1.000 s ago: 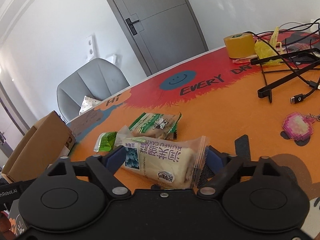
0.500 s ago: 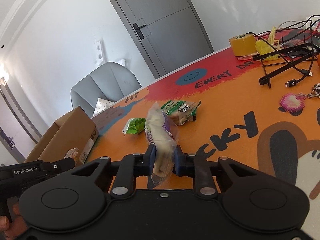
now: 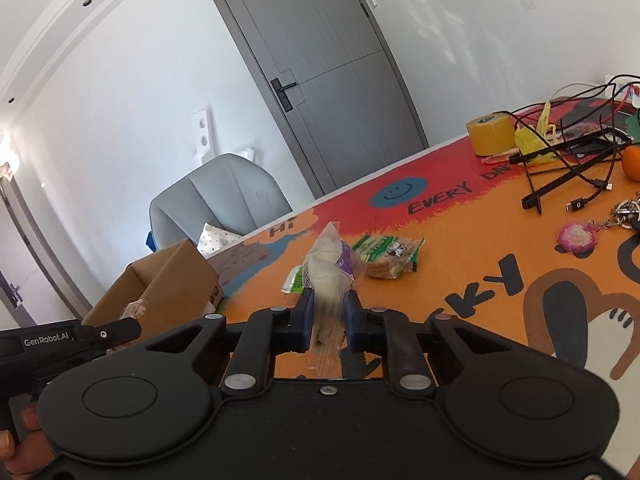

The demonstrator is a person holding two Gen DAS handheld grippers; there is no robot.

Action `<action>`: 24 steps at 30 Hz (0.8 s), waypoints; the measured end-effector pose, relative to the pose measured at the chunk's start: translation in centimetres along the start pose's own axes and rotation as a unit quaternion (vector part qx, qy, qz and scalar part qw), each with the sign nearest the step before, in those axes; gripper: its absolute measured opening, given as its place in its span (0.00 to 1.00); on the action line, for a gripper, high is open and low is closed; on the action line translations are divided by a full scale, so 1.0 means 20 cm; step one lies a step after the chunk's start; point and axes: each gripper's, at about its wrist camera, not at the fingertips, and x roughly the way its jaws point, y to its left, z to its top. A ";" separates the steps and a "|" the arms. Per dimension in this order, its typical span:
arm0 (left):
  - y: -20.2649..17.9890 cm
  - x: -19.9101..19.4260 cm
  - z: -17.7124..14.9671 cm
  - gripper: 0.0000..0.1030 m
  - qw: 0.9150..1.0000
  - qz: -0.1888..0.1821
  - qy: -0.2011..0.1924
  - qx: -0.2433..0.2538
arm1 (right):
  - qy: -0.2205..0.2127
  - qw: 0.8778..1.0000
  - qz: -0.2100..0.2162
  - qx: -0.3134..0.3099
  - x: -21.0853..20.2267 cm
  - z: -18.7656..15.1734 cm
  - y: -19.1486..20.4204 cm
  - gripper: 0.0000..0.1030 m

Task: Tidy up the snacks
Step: 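Carry the roll with the left tool while the right tool carries the white cake pack to the box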

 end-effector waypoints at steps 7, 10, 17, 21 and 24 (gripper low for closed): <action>0.03 -0.08 0.09 0.16 0.999 0.009 -0.031 0.008 | -0.026 0.999 0.016 -0.020 -0.05 0.05 0.13 0.16; 0.05 -0.10 0.12 0.16 0.999 0.013 -0.041 0.010 | -0.034 0.999 0.010 -0.029 -0.05 0.06 0.18 0.16; 0.12 -0.14 0.15 0.16 0.998 0.023 -0.052 0.009 | -0.052 0.998 0.008 -0.038 -0.04 0.09 0.28 0.16; 0.18 -0.16 0.18 0.16 0.998 0.031 -0.060 0.003 | -0.055 0.997 0.015 -0.049 -0.01 0.10 0.35 0.16; 0.23 -0.16 0.20 0.16 0.997 0.040 -0.062 -0.003 | -0.054 0.997 0.026 -0.057 0.02 0.10 0.41 0.15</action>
